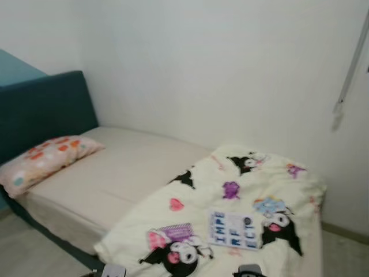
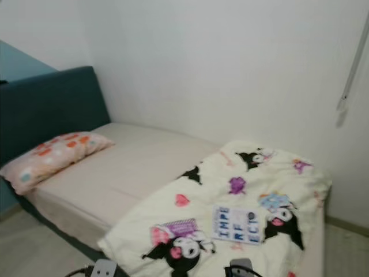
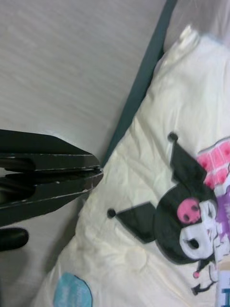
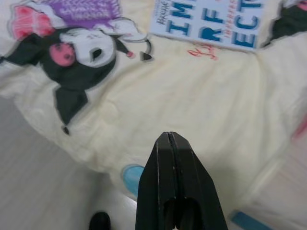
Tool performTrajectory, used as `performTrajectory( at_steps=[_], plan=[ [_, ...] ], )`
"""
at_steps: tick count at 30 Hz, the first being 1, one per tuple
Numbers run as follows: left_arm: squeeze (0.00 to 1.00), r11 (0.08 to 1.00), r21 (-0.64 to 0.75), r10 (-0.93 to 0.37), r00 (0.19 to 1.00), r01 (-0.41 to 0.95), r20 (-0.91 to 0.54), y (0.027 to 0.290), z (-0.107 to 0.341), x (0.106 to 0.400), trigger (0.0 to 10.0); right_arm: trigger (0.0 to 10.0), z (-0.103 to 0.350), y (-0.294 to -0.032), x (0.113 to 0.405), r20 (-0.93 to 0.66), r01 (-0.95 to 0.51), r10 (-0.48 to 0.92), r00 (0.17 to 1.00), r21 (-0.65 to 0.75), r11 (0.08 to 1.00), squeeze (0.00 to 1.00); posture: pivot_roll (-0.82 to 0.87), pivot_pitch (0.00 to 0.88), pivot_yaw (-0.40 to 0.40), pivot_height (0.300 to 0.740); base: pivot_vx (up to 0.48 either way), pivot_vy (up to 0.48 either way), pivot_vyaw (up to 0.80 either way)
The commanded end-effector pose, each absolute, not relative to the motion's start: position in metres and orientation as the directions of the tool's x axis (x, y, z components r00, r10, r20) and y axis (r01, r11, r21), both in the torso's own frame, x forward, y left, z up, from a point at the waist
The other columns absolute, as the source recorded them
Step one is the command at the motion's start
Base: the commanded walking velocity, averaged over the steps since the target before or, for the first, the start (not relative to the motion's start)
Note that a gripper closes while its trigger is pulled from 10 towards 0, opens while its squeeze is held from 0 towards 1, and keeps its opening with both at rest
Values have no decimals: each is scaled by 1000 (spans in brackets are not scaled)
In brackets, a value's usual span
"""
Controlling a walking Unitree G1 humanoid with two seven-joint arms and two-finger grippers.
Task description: Clean up the room
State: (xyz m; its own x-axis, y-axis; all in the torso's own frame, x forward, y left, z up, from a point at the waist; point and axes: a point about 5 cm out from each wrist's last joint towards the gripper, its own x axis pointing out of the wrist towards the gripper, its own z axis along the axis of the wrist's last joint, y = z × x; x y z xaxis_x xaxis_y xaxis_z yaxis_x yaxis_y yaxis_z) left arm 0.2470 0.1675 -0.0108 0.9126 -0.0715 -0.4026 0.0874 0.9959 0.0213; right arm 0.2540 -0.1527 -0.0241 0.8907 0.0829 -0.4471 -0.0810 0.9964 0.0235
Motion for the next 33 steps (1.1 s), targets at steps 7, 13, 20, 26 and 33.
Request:
performTrajectory(
  at_steps=[7, 13, 20, 26, 33],
  plan=[
    [0, 996, 26, -65, 899, 84, -433, 169, -17, 241, 10000, 10000, -27, -151, 251, -463, -83, 90, 882, 36, 996, 0, 13, 102, 19, 740, 0, -432, 0],
    [0, 996, 25, -63, 899, 82, -433, 169, -17, 242, 10000, 10000, -27, -151, 252, -464, -84, 91, 881, 36, 996, 0, 13, 104, 17, 740, 0, -435, 0],
    [0, 997, 24, -62, 899, 80, -433, 169, -16, 242, 10000, 10000, -26, -150, 253, -461, -98, 102, 882, 32, 995, 0, 12, 106, 16, 740, 0, -435, 0],
    [0, 997, 23, -61, 899, 78, -433, 169, -16, 242, 10000, 10000, -26, -149, 252, -462, -108, 111, 880, 32, 994, 0, 12, 106, 15, 740, 0, -433, 0],
    [0, 997, 23, -60, 899, 77, -434, 169, -16, 242, 10000, 10000, -26, -148, 253, -463, -113, 116, 879, 35, 993, 0, 13, 108, 15, 740, 0, -432, 581]
  ],
)
